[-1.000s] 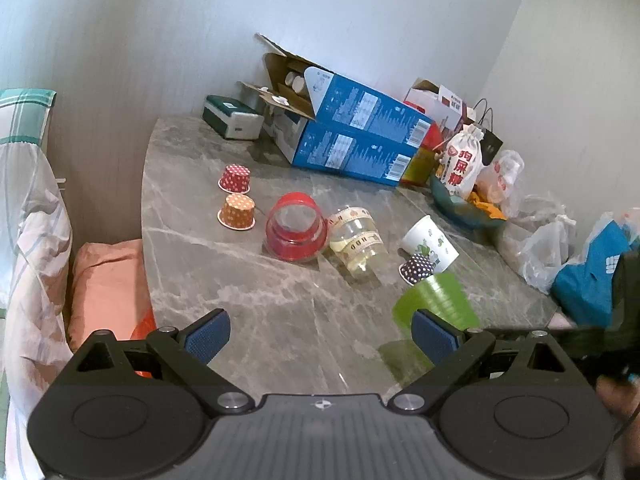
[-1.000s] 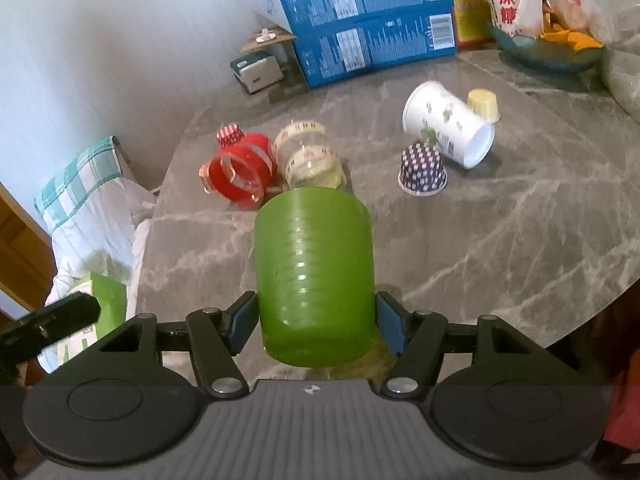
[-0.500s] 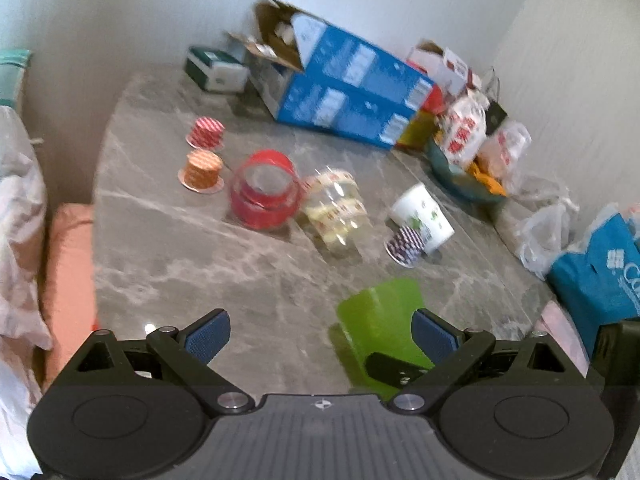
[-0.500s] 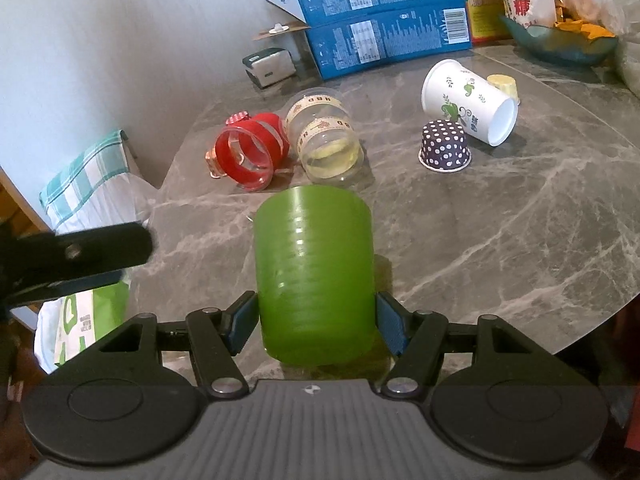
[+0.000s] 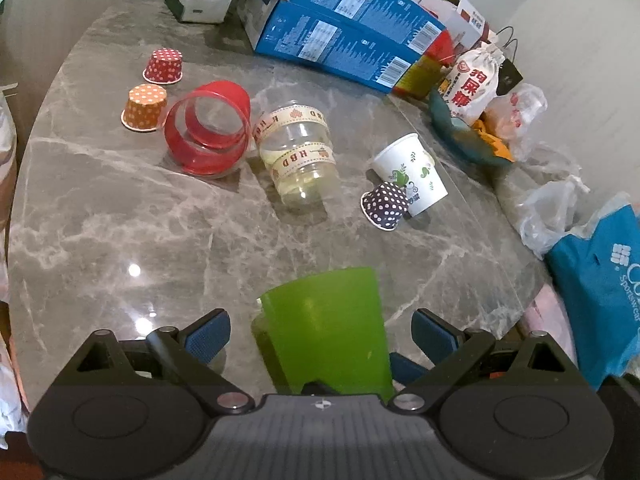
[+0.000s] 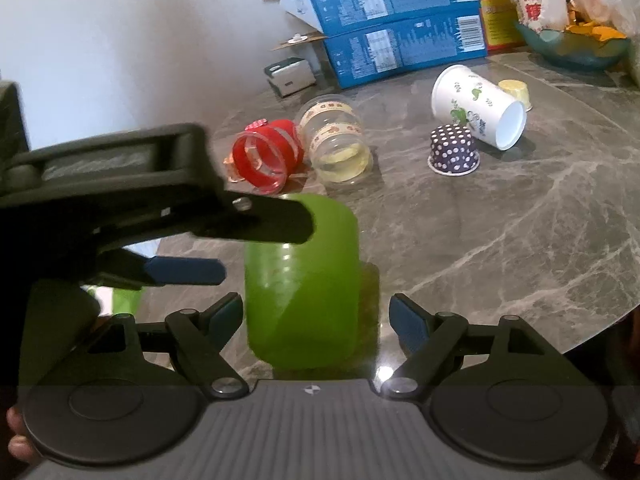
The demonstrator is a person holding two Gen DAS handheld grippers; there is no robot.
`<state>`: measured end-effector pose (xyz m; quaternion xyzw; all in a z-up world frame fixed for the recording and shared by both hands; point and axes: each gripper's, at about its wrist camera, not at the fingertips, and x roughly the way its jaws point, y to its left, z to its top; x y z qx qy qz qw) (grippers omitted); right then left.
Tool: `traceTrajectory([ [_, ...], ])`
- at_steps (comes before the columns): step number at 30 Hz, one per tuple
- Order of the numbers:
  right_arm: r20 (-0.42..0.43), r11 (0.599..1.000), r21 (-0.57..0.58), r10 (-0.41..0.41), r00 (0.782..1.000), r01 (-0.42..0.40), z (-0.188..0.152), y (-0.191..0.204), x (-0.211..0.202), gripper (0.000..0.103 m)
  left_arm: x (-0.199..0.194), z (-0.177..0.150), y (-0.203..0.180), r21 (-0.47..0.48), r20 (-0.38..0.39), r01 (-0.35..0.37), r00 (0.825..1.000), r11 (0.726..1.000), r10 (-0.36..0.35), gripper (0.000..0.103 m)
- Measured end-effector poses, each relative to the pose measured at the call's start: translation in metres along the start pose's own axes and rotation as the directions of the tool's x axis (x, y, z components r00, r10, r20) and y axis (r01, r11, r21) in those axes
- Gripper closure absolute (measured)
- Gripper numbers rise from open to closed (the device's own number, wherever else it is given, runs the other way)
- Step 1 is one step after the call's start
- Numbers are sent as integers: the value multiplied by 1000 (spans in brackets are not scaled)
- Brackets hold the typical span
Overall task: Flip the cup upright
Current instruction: 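Grasp the green cup with the left gripper while the right gripper holds it, then release, then carry the green cup in the left gripper, turning it rim up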
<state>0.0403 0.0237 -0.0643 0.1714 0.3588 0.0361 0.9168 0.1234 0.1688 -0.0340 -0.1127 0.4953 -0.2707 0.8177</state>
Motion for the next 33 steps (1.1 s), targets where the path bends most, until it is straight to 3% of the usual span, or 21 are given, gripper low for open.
traceTrajectory([
  [4, 6, 1000, -15, 9, 1000, -9, -2, -3, -3, 20, 8, 0, -10, 23, -24, -47, 999, 999, 48, 5],
  [12, 4, 998, -41, 40, 999, -40, -9, -12, -13, 18, 26, -2, -14, -40, -53, -81, 995, 996, 78, 8],
  [18, 30, 998, -15, 66, 997, -65, -12, -26, -26, 17, 33, -1, -16, -61, -28, -119, 993, 991, 117, 15],
  [22, 33, 997, -3, 71, 997, -71, -14, -33, -30, 16, 37, -2, -13, -72, -37, -132, 991, 989, 129, 28],
  [26, 40, 997, 10, 77, 996, -77, -14, -38, -33, 16, 31, -4, -11, -59, -8, -153, 988, 986, 153, 28],
  [33, 58, 995, 37, 90, 994, -92, -14, -43, -39, 16, 20, -3, -1, -47, 20, -130, 991, 990, 131, 28],
])
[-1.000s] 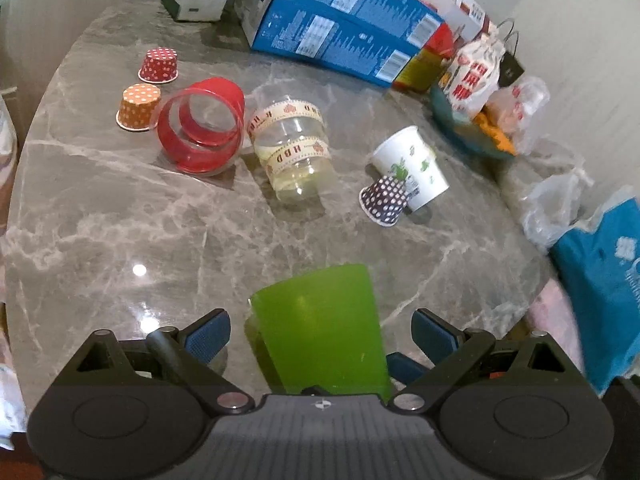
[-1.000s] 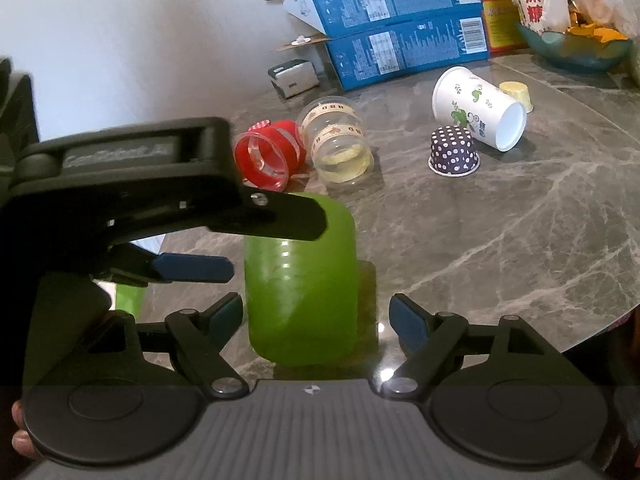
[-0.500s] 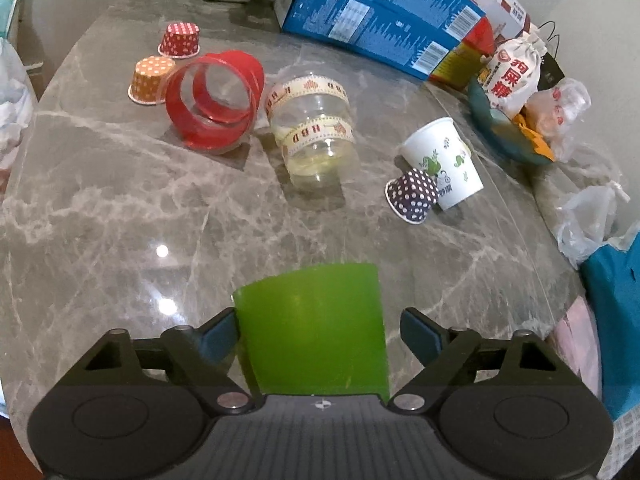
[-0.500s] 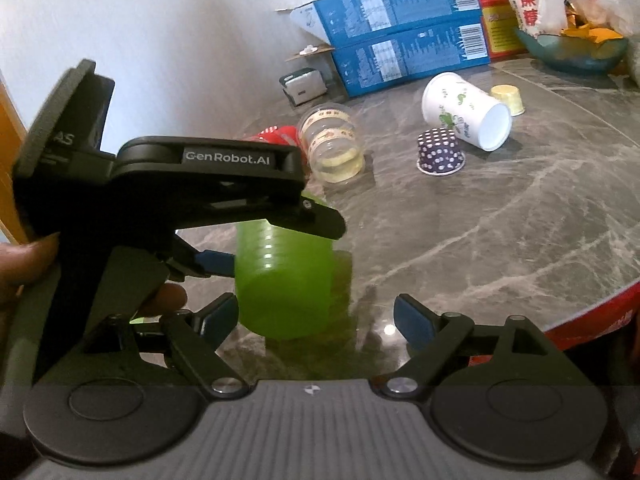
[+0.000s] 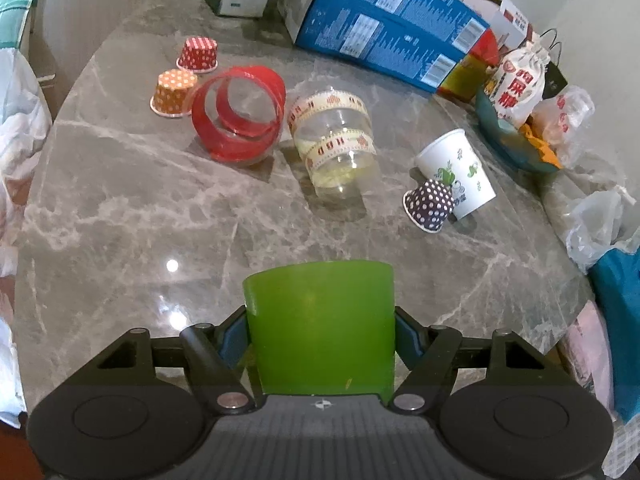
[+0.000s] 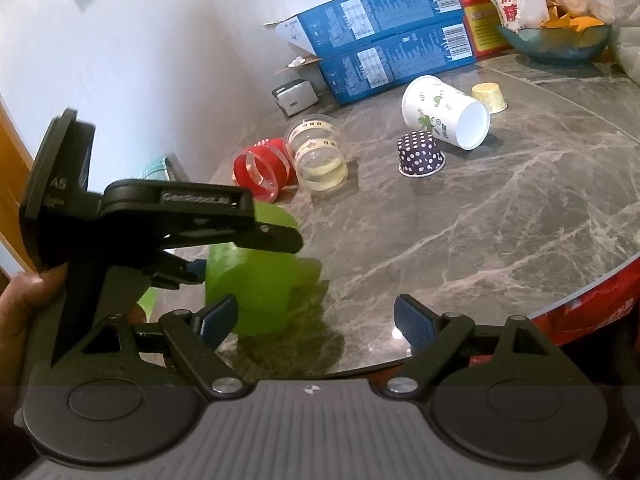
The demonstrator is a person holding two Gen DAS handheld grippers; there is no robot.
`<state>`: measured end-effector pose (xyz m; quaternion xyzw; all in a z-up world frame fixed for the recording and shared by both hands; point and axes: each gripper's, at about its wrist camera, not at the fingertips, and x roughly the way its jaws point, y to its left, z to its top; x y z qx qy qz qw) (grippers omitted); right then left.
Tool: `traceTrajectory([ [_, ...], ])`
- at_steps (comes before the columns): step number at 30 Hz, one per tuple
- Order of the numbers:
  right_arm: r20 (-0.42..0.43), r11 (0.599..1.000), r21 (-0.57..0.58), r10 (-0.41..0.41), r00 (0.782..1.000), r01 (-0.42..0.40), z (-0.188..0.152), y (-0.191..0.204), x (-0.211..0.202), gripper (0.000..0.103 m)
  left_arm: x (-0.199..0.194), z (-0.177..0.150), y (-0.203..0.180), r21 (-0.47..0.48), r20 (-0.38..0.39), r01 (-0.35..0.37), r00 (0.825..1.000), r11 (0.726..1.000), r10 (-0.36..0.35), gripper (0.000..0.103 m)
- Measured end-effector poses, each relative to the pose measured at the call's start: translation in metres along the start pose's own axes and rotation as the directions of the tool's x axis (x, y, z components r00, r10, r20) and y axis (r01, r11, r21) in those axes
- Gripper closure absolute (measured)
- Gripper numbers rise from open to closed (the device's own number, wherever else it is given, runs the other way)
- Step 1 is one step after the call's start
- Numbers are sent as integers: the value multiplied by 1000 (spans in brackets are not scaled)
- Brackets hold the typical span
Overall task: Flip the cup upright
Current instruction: 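Carry the green cup in the left gripper, turning it rim up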
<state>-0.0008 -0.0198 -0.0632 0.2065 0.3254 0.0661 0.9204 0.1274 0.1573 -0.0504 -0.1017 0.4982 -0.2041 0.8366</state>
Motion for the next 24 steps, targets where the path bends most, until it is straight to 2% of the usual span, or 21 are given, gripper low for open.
traceTrajectory([
  [7, 17, 1000, -4, -16, 1000, 16, 1, 3, -3, 16, -15, 4, 0, 55, 46, 62, 997, 997, -64, 28],
  [9, 30, 1000, -10, -28, 999, 28, 2, 3, -4, 13, -26, 4, -1, 91, 106, 92, 989, 992, -102, 28],
  [10, 48, 999, -16, -39, 998, 39, 3, 4, -5, 3, -33, 3, -1, 110, 147, 109, 981, 988, -125, 28],
  [11, 67, 999, -21, -47, 997, 49, 3, 4, -7, 1, -41, 1, -1, 139, 202, 127, 967, 982, -153, 28],
  [12, 96, 998, -24, -55, 994, 58, 4, 5, -10, 1, -50, -4, -1, 167, 268, 139, 946, 976, -180, 28],
  [13, 114, 998, -23, -60, 992, 63, 4, 4, -12, 1, -58, -11, -1, 200, 342, 142, 917, 970, -204, 28],
  [14, 134, 998, -20, -63, 989, 66, 4, 3, -15, 1, -65, -20, -2, 250, 426, 133, 874, 959, -232, 28],
  [15, 150, 997, -14, -67, 986, 69, 4, 2, -16, 1, -69, -31, -2, 300, 507, 113, 822, 947, -258, 28],
  [16, 172, 997, -7, -70, 983, 72, 4, 1, -19, 1, -68, -39, -2, 329, 552, 96, 787, 940, -273, 28],
  [19, 228, 995, 11, -100, 969, 100, 4, -4, -22, 1, -49, -57, 0, 360, 614, 45, 740, 932, -273, 28],
  [21, 244, 993, 5, -112, 963, 114, 7, -6, -18, 1, -35, -70, 0, 334, 681, -49, 703, 941, -205, 28],
  [24, 283, 989, -23, -136, 950, 148, 9, -8, -13, 1, -20, -86, 1, 287, 743, -132, 656, 949, -134, 28],
])
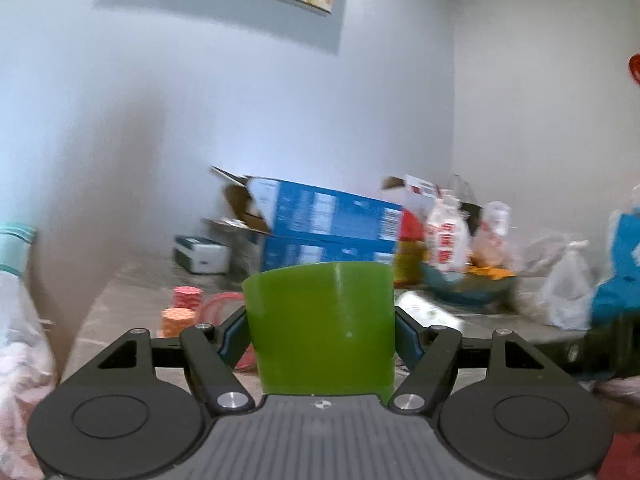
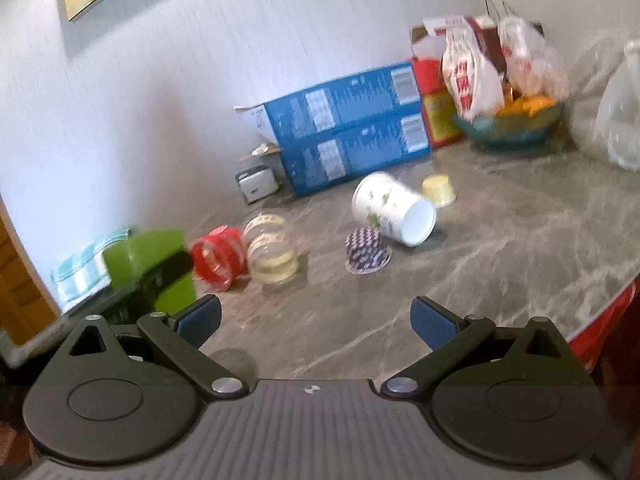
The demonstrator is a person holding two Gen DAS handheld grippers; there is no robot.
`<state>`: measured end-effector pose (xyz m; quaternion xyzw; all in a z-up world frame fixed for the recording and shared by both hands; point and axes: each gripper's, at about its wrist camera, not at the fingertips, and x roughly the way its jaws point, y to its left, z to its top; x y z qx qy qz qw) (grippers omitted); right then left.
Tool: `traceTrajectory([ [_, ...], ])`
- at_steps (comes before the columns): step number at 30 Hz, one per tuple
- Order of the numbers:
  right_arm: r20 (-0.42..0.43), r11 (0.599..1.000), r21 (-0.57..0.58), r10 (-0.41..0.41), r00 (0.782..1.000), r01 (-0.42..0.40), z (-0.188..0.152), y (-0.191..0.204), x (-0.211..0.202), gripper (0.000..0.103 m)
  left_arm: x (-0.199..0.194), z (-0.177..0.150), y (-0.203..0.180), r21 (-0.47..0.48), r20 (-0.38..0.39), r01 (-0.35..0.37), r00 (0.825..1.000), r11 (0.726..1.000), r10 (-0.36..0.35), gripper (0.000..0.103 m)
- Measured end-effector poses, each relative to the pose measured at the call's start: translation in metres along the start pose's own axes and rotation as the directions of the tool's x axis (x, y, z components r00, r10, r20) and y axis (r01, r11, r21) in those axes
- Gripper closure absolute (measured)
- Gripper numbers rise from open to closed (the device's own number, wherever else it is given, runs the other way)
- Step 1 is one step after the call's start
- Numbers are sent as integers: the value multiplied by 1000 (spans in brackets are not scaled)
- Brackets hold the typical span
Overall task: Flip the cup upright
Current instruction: 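Carry the green cup in the left gripper, turning it rim up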
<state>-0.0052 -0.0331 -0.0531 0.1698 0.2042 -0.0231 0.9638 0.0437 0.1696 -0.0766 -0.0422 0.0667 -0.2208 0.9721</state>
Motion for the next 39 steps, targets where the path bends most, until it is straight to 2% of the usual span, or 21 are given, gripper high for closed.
traceTrajectory([
  [5, 35, 999, 38, 13, 999, -15, -9, -9, 3, 1, -9, -8, -5, 26, 64, -81, 995, 996, 79, 28],
  [11, 60, 996, 88, 21, 998, -26, -18, -18, -1, 1, -11, -20, -17, 99, 56, -69, 996, 993, 64, 28],
  [15, 69, 998, 53, 14, 998, -17, -20, -16, 1, 1, -21, -35, -24, 118, 104, -114, 989, 986, 102, 28],
  [25, 89, 999, 33, 12, 996, -15, -27, -19, 2, 1, -31, -53, -35, 196, 148, -104, 986, 975, 76, 28],
  [39, 83, 999, -40, -5, 997, 8, -32, -7, 5, 1, -43, -61, -30, 227, 175, -81, 984, 971, 42, 28],
])
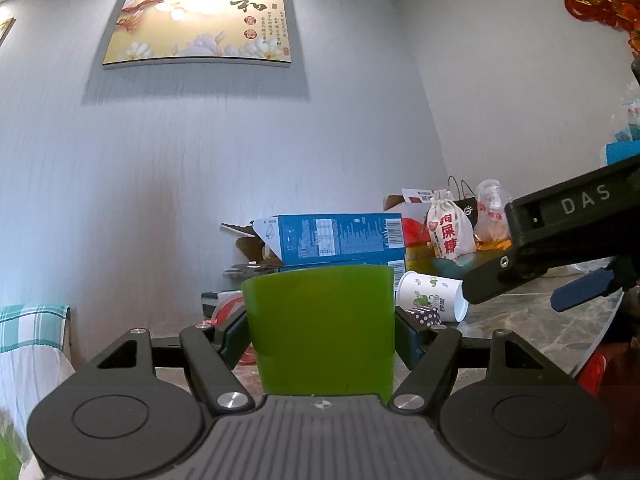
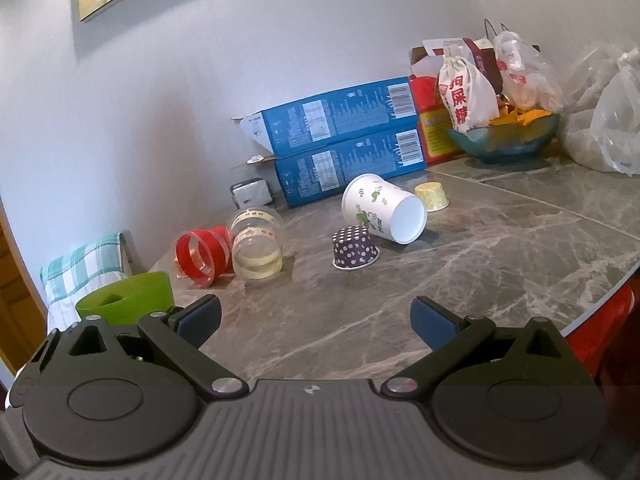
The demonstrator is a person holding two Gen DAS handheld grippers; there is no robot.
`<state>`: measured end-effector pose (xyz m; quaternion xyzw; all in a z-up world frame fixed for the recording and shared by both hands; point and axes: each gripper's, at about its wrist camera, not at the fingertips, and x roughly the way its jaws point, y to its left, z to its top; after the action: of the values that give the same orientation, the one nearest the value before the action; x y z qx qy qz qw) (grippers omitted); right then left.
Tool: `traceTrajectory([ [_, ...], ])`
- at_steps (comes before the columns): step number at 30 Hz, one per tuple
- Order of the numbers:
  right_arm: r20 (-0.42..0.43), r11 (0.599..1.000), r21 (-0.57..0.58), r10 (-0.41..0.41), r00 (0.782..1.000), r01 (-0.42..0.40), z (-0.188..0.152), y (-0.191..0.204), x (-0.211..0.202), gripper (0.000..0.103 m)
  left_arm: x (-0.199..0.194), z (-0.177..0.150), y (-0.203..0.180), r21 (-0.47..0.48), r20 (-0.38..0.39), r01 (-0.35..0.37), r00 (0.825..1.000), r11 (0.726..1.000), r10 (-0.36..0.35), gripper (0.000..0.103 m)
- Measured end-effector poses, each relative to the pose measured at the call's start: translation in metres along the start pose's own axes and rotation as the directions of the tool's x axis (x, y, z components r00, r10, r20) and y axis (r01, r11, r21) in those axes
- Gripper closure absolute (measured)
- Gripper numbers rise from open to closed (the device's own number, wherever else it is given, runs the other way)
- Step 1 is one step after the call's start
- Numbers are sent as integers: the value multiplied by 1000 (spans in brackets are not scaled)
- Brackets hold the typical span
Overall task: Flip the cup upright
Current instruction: 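Carry the green cup in the left gripper, turning it rim up, then lower the green cup upright onto the table and open the left gripper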
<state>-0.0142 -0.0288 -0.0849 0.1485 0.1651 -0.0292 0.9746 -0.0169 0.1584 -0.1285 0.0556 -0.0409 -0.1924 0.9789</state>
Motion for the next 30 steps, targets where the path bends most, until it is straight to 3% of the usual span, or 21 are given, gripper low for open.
traceTrajectory([
  [14, -13, 1000, -8, -1, 1000, 1, -1, 3, 0, 1, -2, 4, 13, -23, -42, 60, 997, 998, -61, 27],
  [19, -12, 1000, -14, 2, 1000, -2, -2, 4, -1, 1, -3, 4, 15, -27, -55, 90, 994, 996, -91, 4],
  [27, -6, 1000, -15, 4, 1000, -4, -2, 5, -5, 1, -4, 3, 22, -70, -124, 166, 977, 984, -174, 0],
  [30, 11, 1000, -16, 3, 1000, -3, 0, 4, -12, 1, -14, 4, 34, -95, -115, 160, 979, 983, -171, 0],
])
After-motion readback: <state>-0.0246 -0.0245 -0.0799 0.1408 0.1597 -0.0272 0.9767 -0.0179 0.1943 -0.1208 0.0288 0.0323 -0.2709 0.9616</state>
